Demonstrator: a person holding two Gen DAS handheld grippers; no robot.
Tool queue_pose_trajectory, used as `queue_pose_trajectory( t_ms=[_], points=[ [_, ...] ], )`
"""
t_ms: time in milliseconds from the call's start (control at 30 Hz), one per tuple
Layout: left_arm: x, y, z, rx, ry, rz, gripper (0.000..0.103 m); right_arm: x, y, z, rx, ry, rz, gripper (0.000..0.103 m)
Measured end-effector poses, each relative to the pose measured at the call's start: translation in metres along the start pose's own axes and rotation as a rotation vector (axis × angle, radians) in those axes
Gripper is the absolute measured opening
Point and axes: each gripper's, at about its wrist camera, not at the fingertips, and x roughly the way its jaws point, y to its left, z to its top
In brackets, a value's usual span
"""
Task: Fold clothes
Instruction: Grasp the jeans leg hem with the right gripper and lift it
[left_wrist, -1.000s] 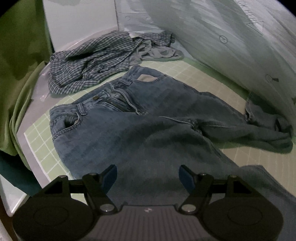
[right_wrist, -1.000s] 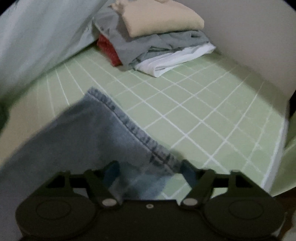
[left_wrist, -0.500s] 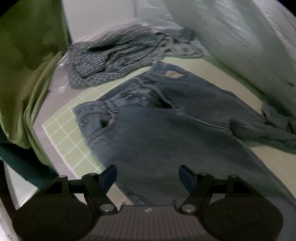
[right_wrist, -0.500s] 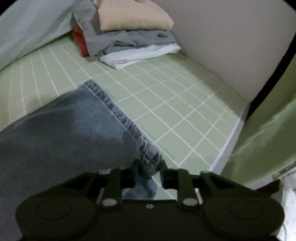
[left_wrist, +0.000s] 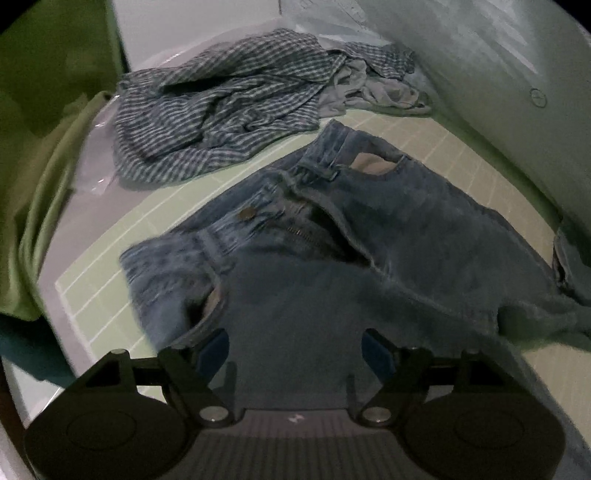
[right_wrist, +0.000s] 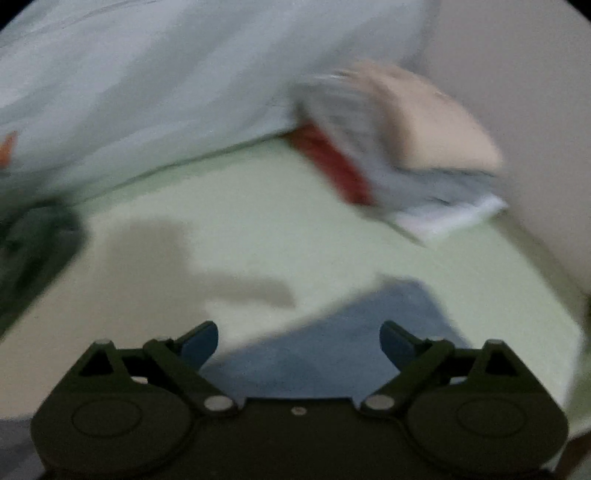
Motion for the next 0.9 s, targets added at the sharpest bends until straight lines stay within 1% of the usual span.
queue_pose_trajectory(
  t_ms=[67,133,200,267,367,467,533,567,600,633,667,700,733,767,800,833,900],
  points=[
    [0.014,-0.009,0.013,0.007,0.01,0.004,0.08,0.014,0.037,0.015,-0.049,-0.007,0.023,0.095],
    [0.031,-0.017,0.025,0.015,0.034,0.016,0.08,0.034,0.076,0.031,-0.106,0.011,0.039,0.095],
    [0.045,-0.024,0.036,0.021,0.057,0.029,0.08,0.05,0.11,0.051,-0.113,0.022,0.064,0.095],
    [0.059,-0.029,0.045,0.025,0.081,0.042,0.08,0.057,0.137,0.069,-0.109,0.005,0.108,0.095],
    [0.076,-0.034,0.054,0.025,0.099,0.053,0.086,0.069,0.19,0.092,-0.187,-0.018,0.182,0.095],
    [0.088,-0.038,0.06,0.01,0.103,0.059,0.091,0.076,0.25,0.1,-0.377,-0.06,0.228,0.095],
    [0.092,-0.041,0.062,0.006,0.103,0.059,0.092,0.083,0.285,0.097,-0.525,-0.082,0.261,0.095],
    [0.094,-0.042,0.062,0.006,0.103,0.06,0.092,0.086,0.297,0.094,-0.584,-0.085,0.264,0.095],
    [0.095,-0.043,0.062,0.006,0.104,0.063,0.092,0.089,0.302,0.091,-0.615,-0.087,0.254,0.088],
    [0.096,-0.042,0.062,0.001,0.105,0.063,0.092,0.091,0.307,0.089,-0.646,-0.089,0.244,0.072],
    [0.097,-0.042,0.063,-0.005,0.106,0.063,0.092,0.094,0.311,0.086,-0.677,-0.091,0.234,0.058],
    [0.097,-0.042,0.063,-0.008,0.107,0.063,0.092,0.097,0.316,0.083,-0.708,-0.093,0.223,0.037],
    [0.098,-0.042,0.063,-0.009,0.108,0.062,0.092,0.097,0.318,0.081,-0.729,-0.102,0.213,0.024],
    [0.098,-0.041,0.063,-0.011,0.11,0.061,0.092,0.089,0.309,0.079,-0.713,-0.14,0.202,0.019],
    [0.097,-0.041,0.063,-0.008,0.11,0.06,0.092,0.08,0.299,0.078,-0.693,-0.176,0.191,0.017],
    [0.096,-0.042,0.063,-0.002,0.109,0.06,0.092,0.067,0.286,0.077,-0.665,-0.206,0.181,0.017],
    [0.094,-0.042,0.062,0.006,0.106,0.056,0.092,0.038,0.254,0.071,-0.616,-0.235,0.164,0.016]
  ],
)
